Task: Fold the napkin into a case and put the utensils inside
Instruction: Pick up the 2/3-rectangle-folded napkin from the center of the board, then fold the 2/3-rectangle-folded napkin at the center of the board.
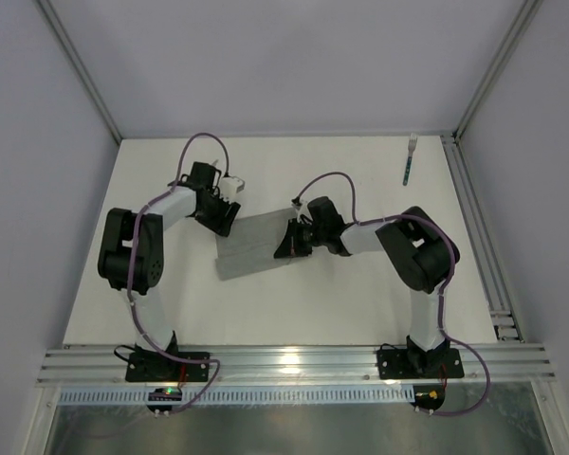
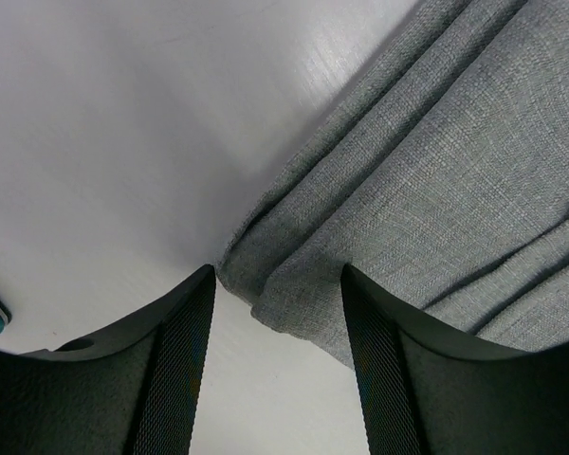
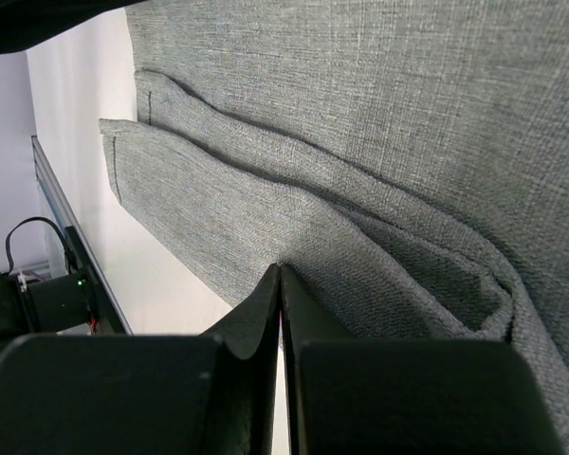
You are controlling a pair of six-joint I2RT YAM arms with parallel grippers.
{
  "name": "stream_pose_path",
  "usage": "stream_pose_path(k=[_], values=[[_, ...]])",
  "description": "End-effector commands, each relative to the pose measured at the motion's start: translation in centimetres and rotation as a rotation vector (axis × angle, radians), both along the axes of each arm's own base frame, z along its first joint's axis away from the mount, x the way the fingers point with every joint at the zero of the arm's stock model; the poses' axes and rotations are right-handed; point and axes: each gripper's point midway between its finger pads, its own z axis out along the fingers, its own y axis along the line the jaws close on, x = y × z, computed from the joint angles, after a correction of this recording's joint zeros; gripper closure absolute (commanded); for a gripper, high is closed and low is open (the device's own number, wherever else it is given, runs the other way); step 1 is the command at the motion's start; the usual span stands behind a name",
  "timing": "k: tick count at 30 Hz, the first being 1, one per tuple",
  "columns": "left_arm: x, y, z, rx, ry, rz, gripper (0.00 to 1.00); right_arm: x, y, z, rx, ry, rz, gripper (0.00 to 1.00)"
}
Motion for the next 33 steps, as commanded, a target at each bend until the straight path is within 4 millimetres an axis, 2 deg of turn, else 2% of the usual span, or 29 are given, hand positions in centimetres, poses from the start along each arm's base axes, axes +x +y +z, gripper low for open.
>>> stream_pose_path(k=[1, 5, 8, 9, 10, 12, 15, 18, 20, 21, 23, 25, 27, 28, 33], values=[[1.1, 0.0, 0.2, -0.001, -0.015, 0.005, 0.42, -0.3, -1.0, -1.5, -0.053, 0.011, -0.027, 0.96], [-0.6, -1.4, -0.1, -0.079, 0.038, -0.054, 0.45, -0.3, -1.1, -1.5, -0.057, 0.007, -0.03, 0.96], [-1.3, -1.8, -0.1, -0.103, 0.047, -0.072, 0.65, -0.3, -1.1, -1.5, -0.058, 0.009, -0.03, 0.96], [-1.4, -1.9, -0.1, -0.111, 0.045, -0.077, 0.78, -0.3, -1.1, -1.6, -0.059, 0.011, -0.03, 0.97], [-1.2, -2.2, 0.7, -0.124, 0.015, -0.085, 0.83, -0.2, -1.1, -1.5, -0.058, 0.009, -0.032, 0.96], [-1.5, -2.2, 1.2, -0.129, -0.012, -0.1, 0.92, -0.3, -1.1, -1.5, -0.059, 0.01, -0.034, 0.97], [-1.3, -2.0, 3.0, -0.123, -0.102, -0.118, 0.99, -0.2, -1.2, -1.5, -0.06, 0.015, -0.043, 0.97], [-2.1, -1.8, 4.2, -0.096, -0.168, -0.155, 1.0, -0.2, -1.1, -1.5, -0.057, 0.017, -0.049, 0.97], [-3.0, -1.7, 3.9, -0.058, -0.194, -0.188, 1.0, 0.0, -1.2, -1.5, -0.057, 0.021, -0.061, 0.96], [-3.3, -2.1, 4.8, -0.048, -0.229, -0.213, 1.0, 0.0, -1.2, -1.5, -0.058, 0.021, -0.062, 0.96], [-4.1, -1.9, 4.6, -0.001, -0.243, -0.238, 1.0, 0.1, -1.1, -1.6, -0.059, 0.024, -0.068, 0.97], [-4.9, -2.6, 5.2, 0.017, -0.268, -0.274, 1.0, 0.3, -1.1, -1.4, -0.06, 0.02, -0.075, 0.96], [-5.8, -2.4, 4.8, 0.063, -0.269, -0.3, 1.0, 0.5, -1.2, -1.4, -0.069, 0.017, -0.09, 0.97], [-6.4, -3.3, 5.3, 0.071, -0.29, -0.334, 1.0, 0.6, -1.3, -1.6, -0.072, 0.02, -0.096, 0.97], [-9.3, -4.8, 4.6, 0.124, -0.292, -0.437, 1.0, 1.0, -1.1, -1.6, -0.059, 0.029, -0.126, 0.97]])
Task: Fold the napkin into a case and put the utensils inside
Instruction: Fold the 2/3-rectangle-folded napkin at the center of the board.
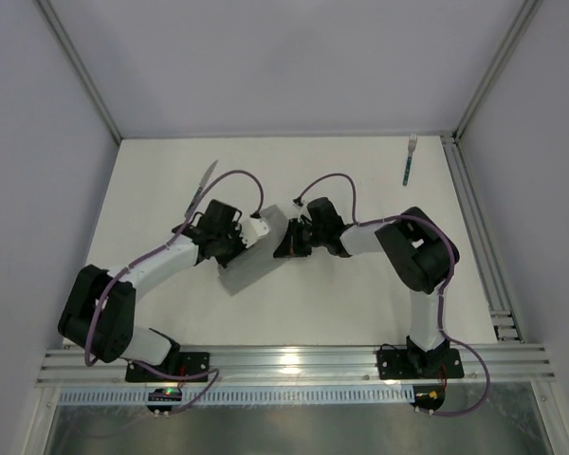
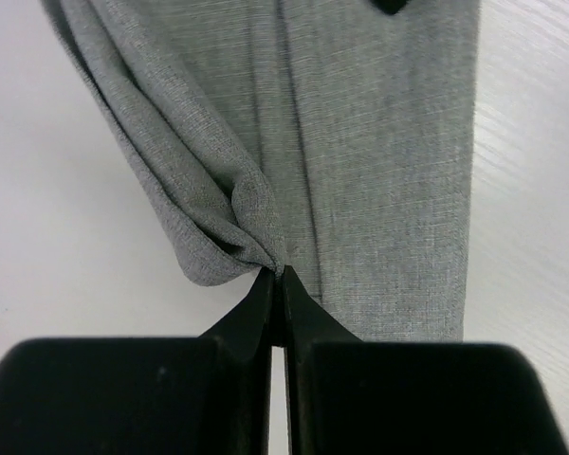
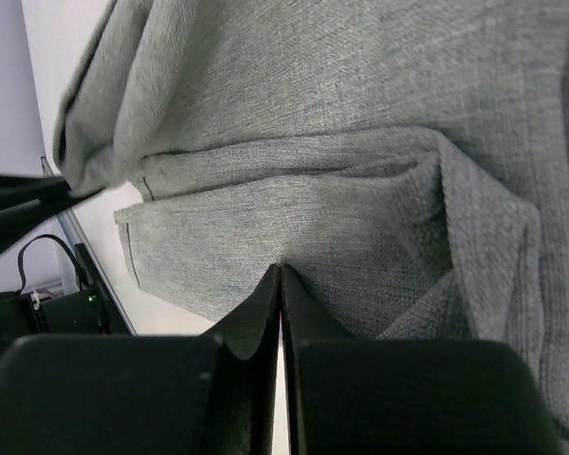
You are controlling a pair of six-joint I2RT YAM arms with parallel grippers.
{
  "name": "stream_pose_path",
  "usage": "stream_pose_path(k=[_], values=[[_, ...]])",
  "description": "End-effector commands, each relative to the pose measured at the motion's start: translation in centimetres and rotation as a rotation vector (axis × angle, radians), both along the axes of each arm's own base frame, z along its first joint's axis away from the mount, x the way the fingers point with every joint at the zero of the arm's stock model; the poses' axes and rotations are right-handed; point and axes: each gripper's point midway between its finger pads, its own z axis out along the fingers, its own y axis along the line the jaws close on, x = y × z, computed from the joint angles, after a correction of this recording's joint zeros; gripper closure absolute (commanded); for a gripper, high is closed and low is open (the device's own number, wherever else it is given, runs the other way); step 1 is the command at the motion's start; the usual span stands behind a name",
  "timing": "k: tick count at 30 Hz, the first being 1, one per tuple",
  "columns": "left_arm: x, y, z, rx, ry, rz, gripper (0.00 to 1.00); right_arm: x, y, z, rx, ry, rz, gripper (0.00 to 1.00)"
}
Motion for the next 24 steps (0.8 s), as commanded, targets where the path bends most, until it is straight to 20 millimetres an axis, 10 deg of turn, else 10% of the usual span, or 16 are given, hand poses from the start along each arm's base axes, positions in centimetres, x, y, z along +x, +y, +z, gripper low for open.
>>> stream_pose_path(k=[1, 13, 24], values=[[-0.6, -0.8, 0.7, 0.047, -0.064, -0.06, 1.0, 0.7, -1.1, -1.6, -0.062, 0.007, -0.079, 0.97], [-7.0, -4.1, -2.8, 0.163, -0.039, -0.324, 1.0, 1.2, -0.9, -1.7, -0.036, 0.027, -0.131, 0.97], [-7.5, -3.6, -5.4, 0.401, -0.151, -0.405, 0.99, 2.3, -0.6, 2.4, -0.049, -0.09, -0.073, 0.88]])
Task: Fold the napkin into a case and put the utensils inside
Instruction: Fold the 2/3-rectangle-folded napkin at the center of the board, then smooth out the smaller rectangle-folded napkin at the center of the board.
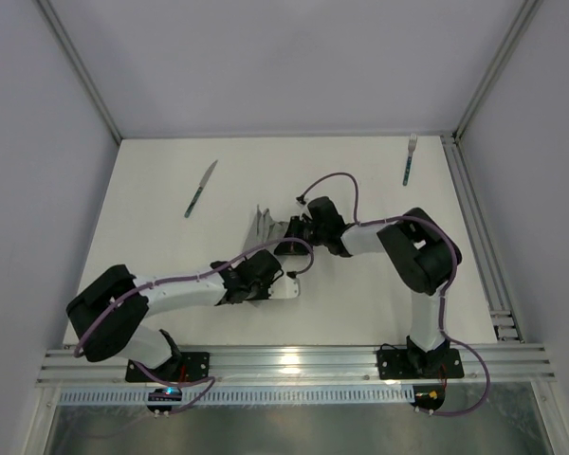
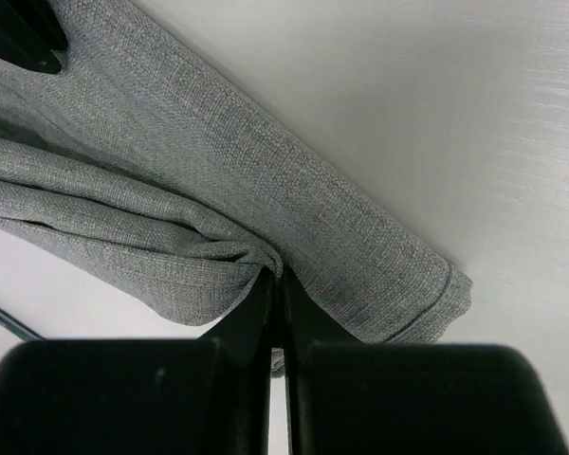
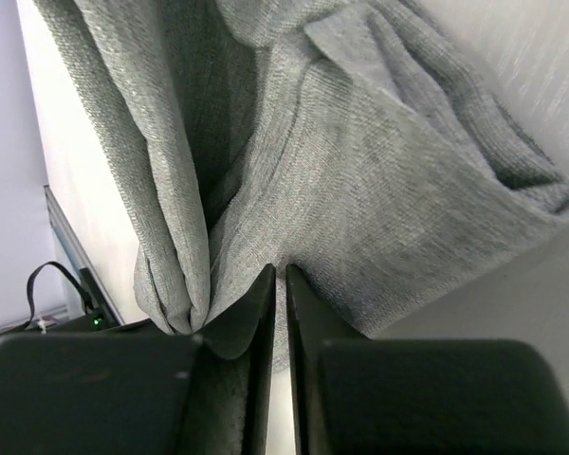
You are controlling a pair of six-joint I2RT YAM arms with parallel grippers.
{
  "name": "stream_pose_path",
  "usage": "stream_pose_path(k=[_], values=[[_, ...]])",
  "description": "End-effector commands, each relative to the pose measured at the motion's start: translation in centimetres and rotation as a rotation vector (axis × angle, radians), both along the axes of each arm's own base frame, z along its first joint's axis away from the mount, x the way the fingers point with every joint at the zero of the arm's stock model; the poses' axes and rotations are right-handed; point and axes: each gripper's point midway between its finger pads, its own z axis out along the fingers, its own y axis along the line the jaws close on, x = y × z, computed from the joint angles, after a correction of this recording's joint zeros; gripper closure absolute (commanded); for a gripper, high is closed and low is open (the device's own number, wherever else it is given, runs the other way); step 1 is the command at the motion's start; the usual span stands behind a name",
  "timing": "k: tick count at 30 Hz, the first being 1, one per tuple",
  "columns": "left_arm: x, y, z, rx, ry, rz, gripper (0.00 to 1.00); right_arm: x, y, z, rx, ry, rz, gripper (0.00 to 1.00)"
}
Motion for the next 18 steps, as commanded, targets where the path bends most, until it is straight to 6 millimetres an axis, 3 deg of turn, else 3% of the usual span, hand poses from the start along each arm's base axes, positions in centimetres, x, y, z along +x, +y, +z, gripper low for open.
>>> stream_pose_path(k=[1, 11, 12, 18], values=[[0.1, 1.2, -1.5, 0.071, -0.031, -0.008, 0.98, 1.5, -0.8, 2.1, -0.075, -0.086, 0.005, 0.84], [0.2, 1.6, -1.9, 0.153, -0.072, -0.028, 0.96, 4.6, -4.1, 8.3, -0.139, -0.235, -0.003, 0.52], [0.2, 1.5, -2.0, 0.154, -0.069, -0.025, 0.96, 5.3, -3.8, 9.5, -0.137, -0.258, 0.003, 0.44], [0.3, 1.1, -2.0, 0.152, -0.061, -0.007, 0.96, 6.7, -2.7, 11.7, -0.099, -0.291, -0.008, 0.43]])
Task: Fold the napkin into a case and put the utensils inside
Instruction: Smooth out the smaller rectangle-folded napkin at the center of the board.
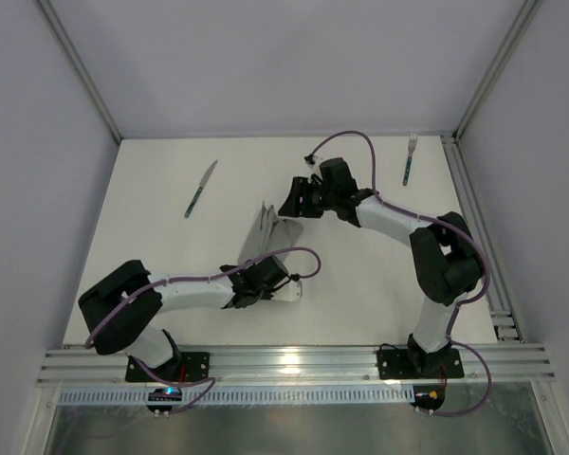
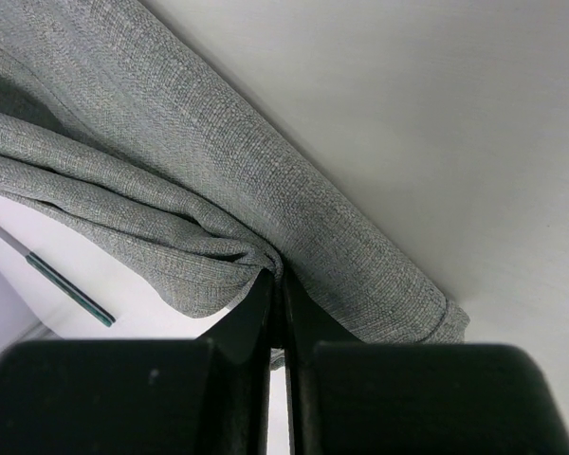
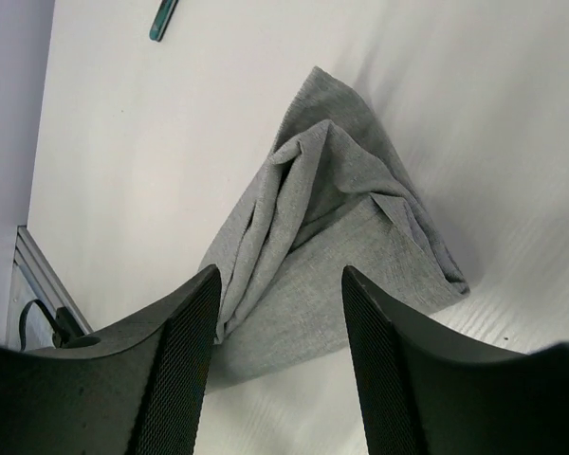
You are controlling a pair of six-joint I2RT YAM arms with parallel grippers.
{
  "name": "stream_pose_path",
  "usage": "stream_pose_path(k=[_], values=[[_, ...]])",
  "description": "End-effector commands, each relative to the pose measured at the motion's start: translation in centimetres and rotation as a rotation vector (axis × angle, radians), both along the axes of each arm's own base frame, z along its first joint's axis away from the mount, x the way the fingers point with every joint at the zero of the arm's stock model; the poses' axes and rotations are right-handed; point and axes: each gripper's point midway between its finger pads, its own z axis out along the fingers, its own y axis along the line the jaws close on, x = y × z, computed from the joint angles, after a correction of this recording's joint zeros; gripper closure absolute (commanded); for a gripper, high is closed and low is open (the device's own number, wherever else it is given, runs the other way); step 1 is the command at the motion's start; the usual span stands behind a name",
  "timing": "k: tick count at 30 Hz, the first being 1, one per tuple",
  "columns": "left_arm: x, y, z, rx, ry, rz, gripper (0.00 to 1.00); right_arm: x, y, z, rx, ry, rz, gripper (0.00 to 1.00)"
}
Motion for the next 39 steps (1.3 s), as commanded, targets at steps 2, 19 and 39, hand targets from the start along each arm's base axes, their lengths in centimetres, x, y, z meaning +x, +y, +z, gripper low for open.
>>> stream_pose_path(k=[2, 19, 39], values=[[-1.4, 0.8, -1.8, 0.032, 0.083, 0.021, 0.96, 0.7, 1.1, 2.6, 0.048, -0.031, 0.004, 0.38], [-1.5, 0.4, -1.9, 0.009, 0.091, 0.028, 0.95, 2.7, 6.1, -1.6, -0.008, 0.02, -0.008, 0.25], [-1.7, 0.6, -1.8, 0.003, 0.092, 0.035, 0.94, 2.7, 4.7, -4.1, -0.069, 0.028, -0.042, 0.97]])
